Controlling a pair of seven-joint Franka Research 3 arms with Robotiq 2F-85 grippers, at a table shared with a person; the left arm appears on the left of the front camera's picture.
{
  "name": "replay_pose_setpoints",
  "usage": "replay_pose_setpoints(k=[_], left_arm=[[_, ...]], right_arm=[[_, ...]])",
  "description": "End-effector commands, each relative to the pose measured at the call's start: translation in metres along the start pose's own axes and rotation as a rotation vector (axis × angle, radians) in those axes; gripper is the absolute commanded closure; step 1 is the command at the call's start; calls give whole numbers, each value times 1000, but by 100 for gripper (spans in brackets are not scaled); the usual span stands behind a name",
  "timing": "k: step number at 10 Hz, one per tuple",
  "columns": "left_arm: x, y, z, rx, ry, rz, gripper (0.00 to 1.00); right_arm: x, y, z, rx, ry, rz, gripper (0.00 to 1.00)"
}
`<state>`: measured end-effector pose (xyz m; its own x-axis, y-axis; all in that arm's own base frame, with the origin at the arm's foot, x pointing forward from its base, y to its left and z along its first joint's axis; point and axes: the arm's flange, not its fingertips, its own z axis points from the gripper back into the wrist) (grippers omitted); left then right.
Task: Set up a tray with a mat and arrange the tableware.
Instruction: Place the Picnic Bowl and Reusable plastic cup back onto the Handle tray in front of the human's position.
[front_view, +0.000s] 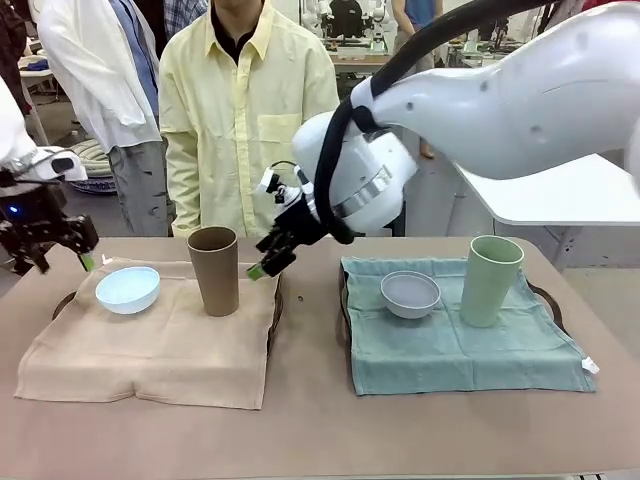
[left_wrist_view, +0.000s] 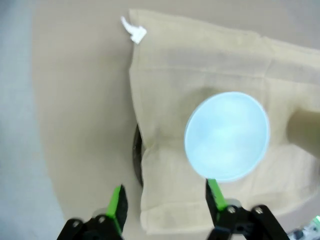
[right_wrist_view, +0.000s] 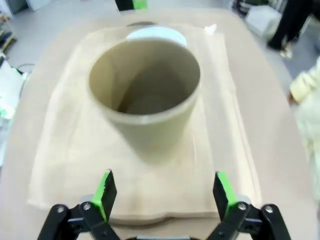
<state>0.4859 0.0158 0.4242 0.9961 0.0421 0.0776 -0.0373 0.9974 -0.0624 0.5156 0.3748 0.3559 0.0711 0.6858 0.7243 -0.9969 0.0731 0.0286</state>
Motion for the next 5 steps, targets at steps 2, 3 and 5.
replay_pose_setpoints(k=[2,3,5], left_arm=[[-28,-5,69,67,-25,-115,35],[-36,-12,96,93,-31,-149,35],[-46,-34,138,103,-16,-187,35]], right_arm=[[48,32,84,-15,256,-252,0],[73,44,112,-52,322,-370,0],[117,70,166,-204,504,-576,0]])
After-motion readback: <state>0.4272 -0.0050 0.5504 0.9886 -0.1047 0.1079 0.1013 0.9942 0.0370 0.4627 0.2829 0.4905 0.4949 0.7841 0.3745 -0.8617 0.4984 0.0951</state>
